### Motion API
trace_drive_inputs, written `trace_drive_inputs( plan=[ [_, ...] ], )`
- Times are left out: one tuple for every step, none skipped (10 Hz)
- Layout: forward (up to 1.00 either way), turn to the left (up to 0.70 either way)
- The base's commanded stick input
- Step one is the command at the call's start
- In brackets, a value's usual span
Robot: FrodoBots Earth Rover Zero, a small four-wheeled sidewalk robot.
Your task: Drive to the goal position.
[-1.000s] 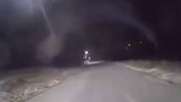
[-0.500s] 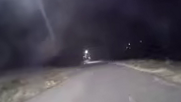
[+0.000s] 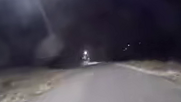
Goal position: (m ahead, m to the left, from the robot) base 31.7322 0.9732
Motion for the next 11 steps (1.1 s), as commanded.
trace_drive_inputs(
  plan=[
    [1.0,0.0],
    [1.0,0.0],
    [1.0,0.0],
    [1.0,0.0],
    [1.0,0.0],
    [1.0,0.0],
    [1.0,0.0],
    [1.0,0.0],
    [1.0,0.0],
    [1.0,0.0],
    [1.0,0.0]
  ],
)
